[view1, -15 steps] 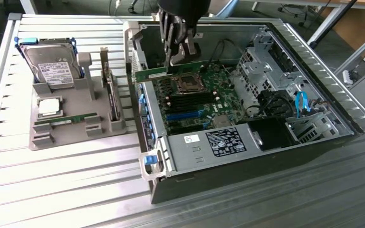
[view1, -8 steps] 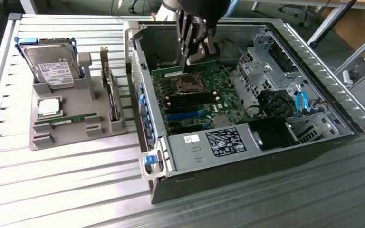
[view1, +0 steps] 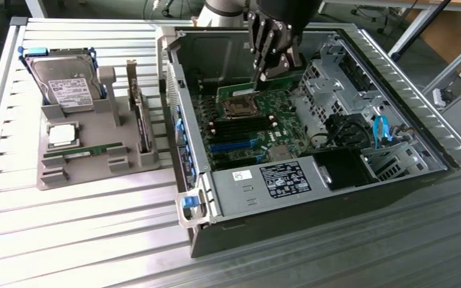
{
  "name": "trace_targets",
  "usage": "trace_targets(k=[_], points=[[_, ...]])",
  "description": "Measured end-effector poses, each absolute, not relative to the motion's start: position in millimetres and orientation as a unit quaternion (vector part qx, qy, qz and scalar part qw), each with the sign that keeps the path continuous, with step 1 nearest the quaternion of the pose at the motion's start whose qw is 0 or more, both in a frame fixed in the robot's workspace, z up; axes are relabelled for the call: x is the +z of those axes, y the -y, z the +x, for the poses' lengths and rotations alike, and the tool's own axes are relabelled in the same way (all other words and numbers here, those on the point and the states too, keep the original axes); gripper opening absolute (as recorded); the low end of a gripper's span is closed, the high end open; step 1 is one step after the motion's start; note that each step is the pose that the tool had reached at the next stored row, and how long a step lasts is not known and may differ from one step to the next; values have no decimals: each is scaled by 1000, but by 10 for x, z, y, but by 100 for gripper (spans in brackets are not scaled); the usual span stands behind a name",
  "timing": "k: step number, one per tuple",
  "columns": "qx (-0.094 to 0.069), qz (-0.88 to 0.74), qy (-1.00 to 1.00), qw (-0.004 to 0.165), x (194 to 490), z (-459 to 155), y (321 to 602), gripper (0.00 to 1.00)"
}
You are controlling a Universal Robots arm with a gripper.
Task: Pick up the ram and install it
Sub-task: 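Pick up the ram and move it above insertion slot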
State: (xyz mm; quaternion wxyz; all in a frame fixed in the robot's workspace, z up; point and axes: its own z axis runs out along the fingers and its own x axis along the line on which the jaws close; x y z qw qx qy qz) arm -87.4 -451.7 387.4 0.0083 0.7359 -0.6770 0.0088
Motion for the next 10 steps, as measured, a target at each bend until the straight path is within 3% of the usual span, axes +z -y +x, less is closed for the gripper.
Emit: trace_targets(k=[10], points=[[11,736,677,10,3874,-330,4469,12]])
